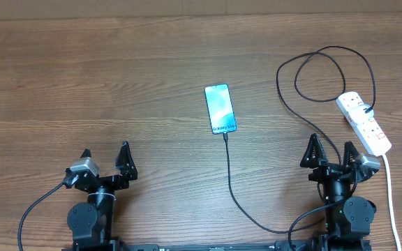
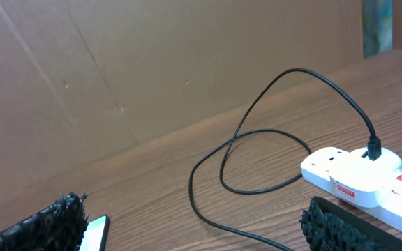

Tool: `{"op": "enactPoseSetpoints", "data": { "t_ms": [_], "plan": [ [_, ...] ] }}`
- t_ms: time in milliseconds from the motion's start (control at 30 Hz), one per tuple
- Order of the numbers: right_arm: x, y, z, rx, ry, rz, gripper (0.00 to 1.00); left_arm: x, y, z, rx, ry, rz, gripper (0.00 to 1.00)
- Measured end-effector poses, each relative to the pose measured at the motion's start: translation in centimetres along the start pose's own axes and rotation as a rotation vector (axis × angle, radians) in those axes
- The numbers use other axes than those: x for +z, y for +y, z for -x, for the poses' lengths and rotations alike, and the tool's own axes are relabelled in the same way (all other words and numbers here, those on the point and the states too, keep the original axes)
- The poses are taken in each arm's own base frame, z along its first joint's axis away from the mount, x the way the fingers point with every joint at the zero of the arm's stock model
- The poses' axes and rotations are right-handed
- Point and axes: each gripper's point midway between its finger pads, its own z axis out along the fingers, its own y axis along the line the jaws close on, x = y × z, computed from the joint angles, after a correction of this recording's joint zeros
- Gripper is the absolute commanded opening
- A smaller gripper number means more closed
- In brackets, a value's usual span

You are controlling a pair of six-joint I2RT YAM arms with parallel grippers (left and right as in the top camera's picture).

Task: Plug charger to phone and switch on socket

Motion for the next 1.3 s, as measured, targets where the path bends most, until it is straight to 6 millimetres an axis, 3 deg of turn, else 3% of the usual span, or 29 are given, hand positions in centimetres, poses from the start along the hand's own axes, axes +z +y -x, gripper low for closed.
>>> {"op": "enactPoseSetpoints", "data": {
  "t_ms": [533, 900, 1300],
  "plan": [
    [0.00, 0.00, -0.01, 0.000, 0.000, 0.000, 1.00, 0.00, 0.15, 0.00, 0.004, -0.001, 0.008, 0.99],
    [0.00, 0.00, -0.02, 0.000, 0.000, 0.000, 1.00, -0.01, 0.46, 0.06, 0.258, -0.002, 0.027, 1.00],
    [0.00, 0.00, -0.01, 0.000, 0.000, 0.000, 1.00, -0.01, 0.46, 0.06, 0.319, -0.001, 0.027, 0.99]
  ]
}}
